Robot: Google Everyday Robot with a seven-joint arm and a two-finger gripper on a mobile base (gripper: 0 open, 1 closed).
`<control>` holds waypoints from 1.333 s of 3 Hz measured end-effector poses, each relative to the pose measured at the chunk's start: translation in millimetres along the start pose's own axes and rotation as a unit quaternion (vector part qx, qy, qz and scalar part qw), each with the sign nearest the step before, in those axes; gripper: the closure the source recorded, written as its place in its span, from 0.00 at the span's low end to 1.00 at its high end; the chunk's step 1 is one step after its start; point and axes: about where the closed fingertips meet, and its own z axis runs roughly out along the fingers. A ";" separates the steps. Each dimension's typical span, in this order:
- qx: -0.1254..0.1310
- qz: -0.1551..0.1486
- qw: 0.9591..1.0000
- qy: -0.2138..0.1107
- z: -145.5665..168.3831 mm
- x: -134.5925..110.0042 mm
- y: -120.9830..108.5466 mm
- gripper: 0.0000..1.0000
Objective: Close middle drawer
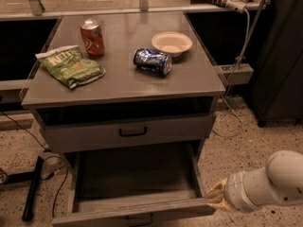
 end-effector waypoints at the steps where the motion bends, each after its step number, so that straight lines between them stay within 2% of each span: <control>1: 0.001 0.016 0.999 -0.030 49.1 16.8 3.3 1.00; 2: 0.001 0.016 0.999 -0.030 49.1 16.8 3.3 1.00; 3: -0.001 0.015 0.999 -0.035 66.9 21.6 3.5 1.00; 4: -0.004 0.023 0.999 -0.048 100.4 34.7 -0.5 1.00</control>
Offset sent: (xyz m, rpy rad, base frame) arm 0.0003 0.0078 -0.0362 0.0474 -0.0018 -0.0174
